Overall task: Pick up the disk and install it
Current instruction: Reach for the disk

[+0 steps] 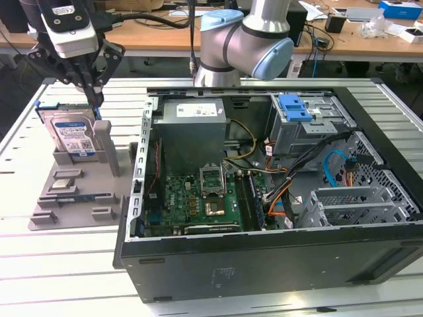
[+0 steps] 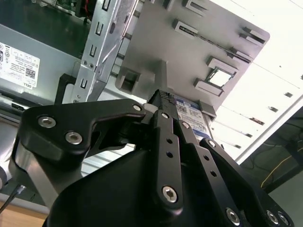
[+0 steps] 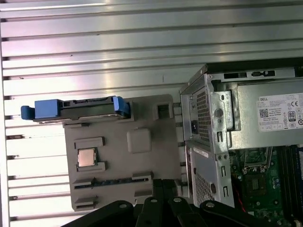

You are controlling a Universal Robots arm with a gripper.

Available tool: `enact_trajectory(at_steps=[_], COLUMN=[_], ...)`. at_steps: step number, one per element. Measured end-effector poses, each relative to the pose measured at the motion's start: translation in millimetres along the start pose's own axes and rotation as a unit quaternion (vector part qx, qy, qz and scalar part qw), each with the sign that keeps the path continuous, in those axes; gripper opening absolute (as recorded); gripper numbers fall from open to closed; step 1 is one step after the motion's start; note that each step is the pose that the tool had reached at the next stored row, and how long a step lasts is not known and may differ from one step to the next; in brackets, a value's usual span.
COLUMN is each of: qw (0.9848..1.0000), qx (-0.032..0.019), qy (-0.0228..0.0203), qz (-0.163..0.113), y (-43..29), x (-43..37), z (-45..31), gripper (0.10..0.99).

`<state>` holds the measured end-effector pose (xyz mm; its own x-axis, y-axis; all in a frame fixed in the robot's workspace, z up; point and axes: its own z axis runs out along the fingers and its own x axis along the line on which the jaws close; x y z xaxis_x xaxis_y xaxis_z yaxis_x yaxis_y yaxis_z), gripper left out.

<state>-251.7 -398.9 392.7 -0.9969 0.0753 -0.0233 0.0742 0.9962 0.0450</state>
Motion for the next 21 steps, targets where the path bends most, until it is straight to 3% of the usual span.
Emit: enact_trajectory(at_steps=[8,14,21], qw=[1.0,1.0,1.0], qx=[0.0,0.0,0.0], qy=[0.0,0.0,0.0], qz=[0.0,0.0,0.0], y=[-1.4,-1.8,-2.3], x=[19.0,45.5,63.5], z=[-0.2,0.0,0.0], gripper=[0.106,0.106,0.106])
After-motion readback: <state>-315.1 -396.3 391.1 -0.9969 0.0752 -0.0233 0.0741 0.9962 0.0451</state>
